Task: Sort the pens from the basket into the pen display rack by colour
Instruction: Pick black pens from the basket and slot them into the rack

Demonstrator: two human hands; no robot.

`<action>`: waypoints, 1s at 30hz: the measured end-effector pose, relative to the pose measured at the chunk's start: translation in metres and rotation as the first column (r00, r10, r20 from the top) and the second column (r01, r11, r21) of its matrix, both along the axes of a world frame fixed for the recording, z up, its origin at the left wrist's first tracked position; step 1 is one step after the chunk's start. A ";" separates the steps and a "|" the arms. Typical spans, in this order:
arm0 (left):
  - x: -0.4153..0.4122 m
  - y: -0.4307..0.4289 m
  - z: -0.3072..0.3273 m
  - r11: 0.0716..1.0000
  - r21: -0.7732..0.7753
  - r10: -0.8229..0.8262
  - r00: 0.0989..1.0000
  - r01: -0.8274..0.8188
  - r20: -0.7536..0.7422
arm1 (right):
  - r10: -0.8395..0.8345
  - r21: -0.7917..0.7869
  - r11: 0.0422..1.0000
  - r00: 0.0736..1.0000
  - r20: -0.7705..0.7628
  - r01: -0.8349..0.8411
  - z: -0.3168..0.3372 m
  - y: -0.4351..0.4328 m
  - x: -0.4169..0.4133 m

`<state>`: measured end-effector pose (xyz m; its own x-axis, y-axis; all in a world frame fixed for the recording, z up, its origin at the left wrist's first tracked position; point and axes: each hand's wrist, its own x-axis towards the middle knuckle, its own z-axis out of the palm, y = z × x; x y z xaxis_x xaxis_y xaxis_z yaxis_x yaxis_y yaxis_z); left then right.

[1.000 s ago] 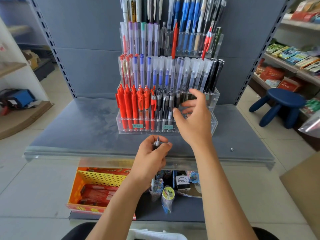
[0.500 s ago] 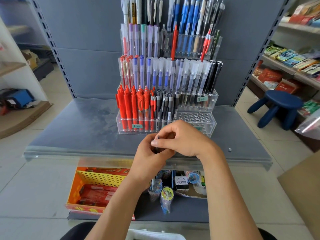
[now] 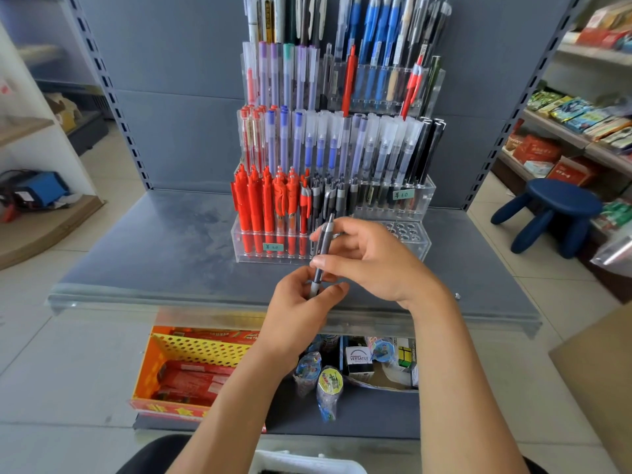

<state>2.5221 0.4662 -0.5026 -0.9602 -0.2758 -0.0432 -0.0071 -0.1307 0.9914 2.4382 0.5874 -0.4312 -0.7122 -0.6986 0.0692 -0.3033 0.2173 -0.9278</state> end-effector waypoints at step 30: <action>0.003 0.002 0.003 1.000 0.014 -0.009 1.000 0.009 0.005 | -0.581 -0.254 0.814 0.720 -0.381 0.522 -0.024 -0.008 -0.021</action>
